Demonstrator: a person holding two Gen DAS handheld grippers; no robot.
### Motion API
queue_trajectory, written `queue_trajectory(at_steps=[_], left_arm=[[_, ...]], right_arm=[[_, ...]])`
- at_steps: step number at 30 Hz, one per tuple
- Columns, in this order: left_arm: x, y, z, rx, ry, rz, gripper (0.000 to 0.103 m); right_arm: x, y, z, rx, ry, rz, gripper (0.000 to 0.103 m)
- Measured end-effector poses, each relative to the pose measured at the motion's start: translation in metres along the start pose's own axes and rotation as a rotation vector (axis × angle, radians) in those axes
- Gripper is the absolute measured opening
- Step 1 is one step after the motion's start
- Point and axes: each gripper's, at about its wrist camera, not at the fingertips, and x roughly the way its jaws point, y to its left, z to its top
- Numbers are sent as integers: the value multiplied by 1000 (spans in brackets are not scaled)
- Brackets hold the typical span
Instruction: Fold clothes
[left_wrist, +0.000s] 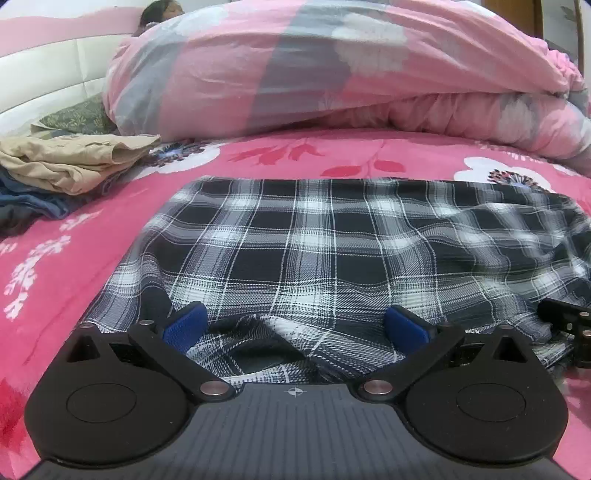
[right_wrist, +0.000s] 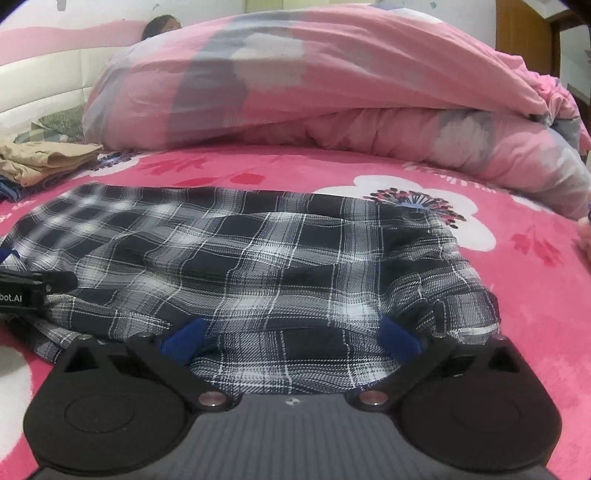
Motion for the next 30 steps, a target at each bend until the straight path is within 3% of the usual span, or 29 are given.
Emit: queue_trajectory(at_steps=[11,23,27,30], left_arm=[[-1,1,-3,-5,-22,2,103],[-8,-5,-10,16,-82,39,103],[-9,-1,-5,8,-66,21,103],[-25,10,0,-20,-108,-23,103]], right_arm=[[0,8,-3,-23,-11,-30,103],[0,0,-5,18,-19,6,103],[0,0,-4,19,-17,4,103],[1,0,-2,23,-4,9,103]])
